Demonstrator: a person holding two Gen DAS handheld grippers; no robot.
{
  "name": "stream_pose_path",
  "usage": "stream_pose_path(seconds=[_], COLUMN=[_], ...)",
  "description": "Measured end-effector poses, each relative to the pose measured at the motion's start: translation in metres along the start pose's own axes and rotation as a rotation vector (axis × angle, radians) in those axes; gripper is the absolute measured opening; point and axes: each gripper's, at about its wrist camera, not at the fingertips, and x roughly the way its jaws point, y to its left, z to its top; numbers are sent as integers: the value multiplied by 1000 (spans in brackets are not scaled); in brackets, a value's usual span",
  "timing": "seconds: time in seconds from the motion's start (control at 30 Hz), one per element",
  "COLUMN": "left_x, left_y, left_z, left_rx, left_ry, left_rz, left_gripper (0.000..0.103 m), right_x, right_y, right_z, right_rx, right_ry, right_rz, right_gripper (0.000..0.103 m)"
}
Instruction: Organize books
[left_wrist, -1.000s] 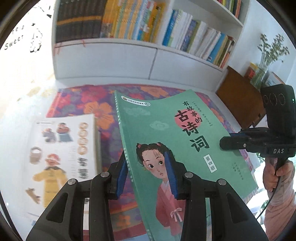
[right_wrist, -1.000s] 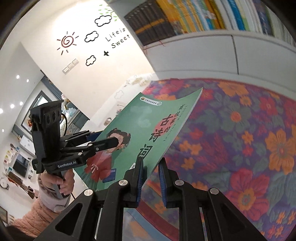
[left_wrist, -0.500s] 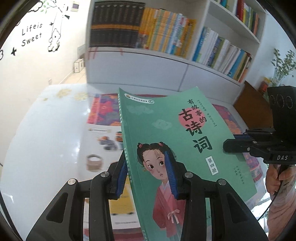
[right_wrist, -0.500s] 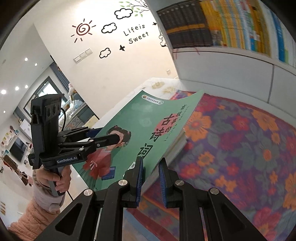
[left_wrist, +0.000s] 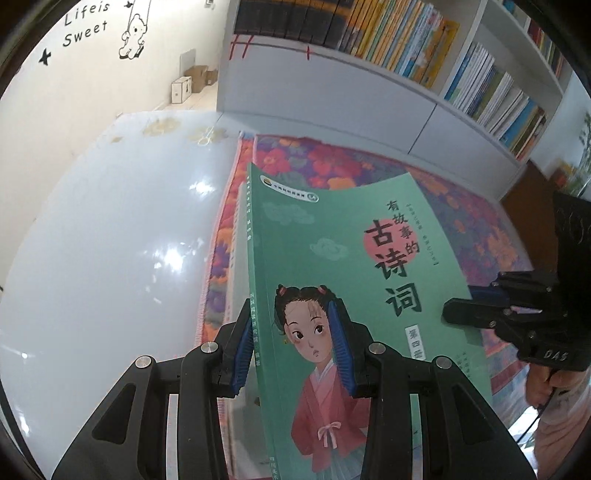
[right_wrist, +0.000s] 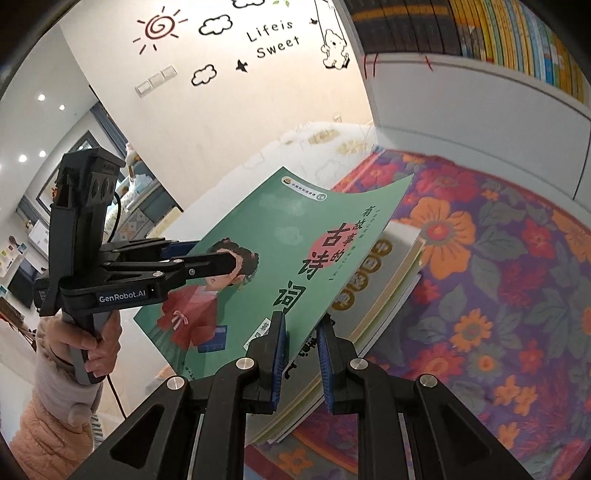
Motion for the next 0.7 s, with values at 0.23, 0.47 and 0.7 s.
stream_pose_path(seconds=[0.23, 0.47, 0.7], left_x=[8, 8, -4], left_y=[-10, -17, -9], left_z=[-3, -5, -4], left_rx=[63, 142, 79], left_ry=[7, -4, -44], left_rz=[57, 161, 302], left_gripper=[47, 64, 70], right_x=[13, 14, 15], right_y=[-3, 0, 5], right_z=[-6, -8, -6], right_rx=[38, 66, 86], right_ry=[25, 17, 38], right_rz=[-30, -61, -112], right_gripper=[19, 22, 54])
